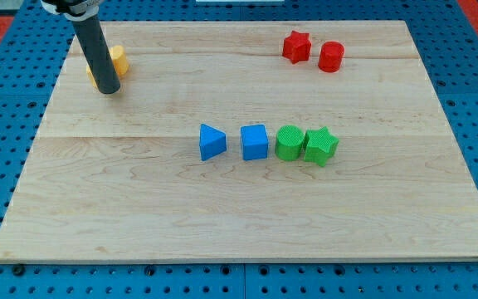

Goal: Push the yellow hexagon and yellow heart towards up

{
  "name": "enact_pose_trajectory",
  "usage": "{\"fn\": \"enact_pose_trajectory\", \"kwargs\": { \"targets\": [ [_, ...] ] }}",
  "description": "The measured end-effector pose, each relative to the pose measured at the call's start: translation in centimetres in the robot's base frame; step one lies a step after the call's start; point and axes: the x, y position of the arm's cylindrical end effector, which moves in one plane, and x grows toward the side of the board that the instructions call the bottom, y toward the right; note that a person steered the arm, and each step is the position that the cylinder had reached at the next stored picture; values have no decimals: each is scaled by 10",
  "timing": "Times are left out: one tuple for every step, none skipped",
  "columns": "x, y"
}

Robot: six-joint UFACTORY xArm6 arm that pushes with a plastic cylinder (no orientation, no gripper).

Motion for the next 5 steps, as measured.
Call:
{"fn": "enact_pose_trajectory", "kwargs": {
  "targets": [
    [0, 12],
    [6, 7],
    [6, -22],
    [-2, -26],
    [-16, 5]
  ]
}}
